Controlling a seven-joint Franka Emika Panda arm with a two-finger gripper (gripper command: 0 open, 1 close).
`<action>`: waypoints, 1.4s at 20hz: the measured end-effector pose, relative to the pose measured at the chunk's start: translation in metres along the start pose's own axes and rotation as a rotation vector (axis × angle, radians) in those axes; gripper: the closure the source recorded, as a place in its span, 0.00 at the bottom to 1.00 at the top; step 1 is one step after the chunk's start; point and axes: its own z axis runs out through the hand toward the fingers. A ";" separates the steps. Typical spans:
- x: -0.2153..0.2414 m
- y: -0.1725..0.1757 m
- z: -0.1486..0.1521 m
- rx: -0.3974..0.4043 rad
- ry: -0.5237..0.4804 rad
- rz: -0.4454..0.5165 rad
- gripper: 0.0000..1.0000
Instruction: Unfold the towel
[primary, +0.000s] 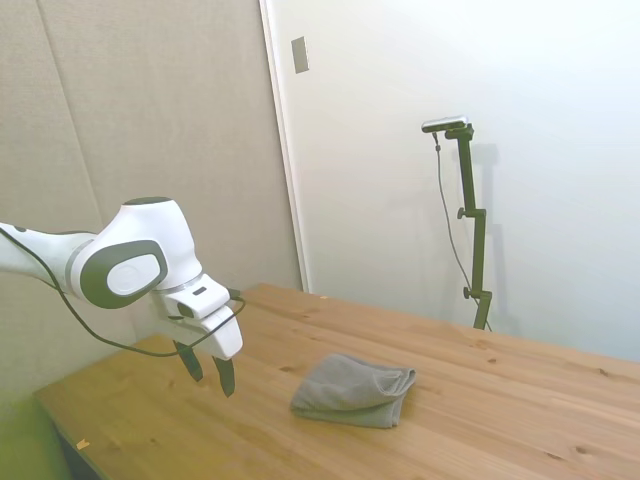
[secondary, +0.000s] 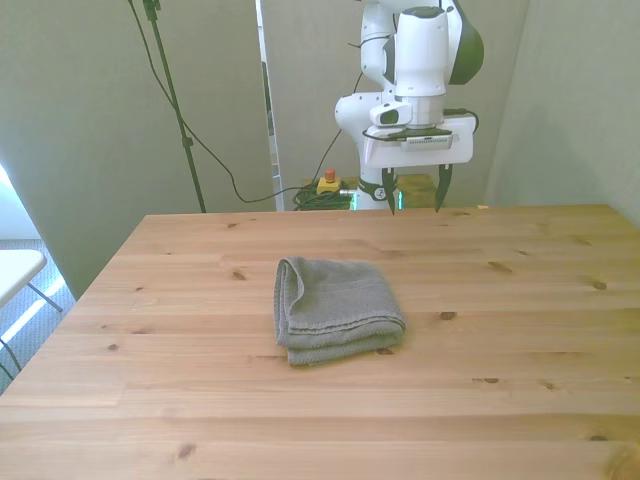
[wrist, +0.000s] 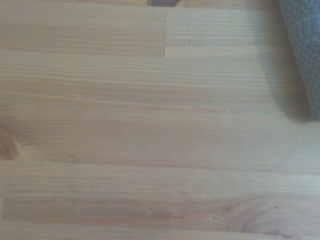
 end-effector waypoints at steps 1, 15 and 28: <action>0.000 0.000 0.000 -0.001 -0.001 0.000 0.00; 0.167 0.085 -0.018 0.099 0.046 0.224 0.00; 0.255 0.115 0.038 0.244 0.008 0.240 1.00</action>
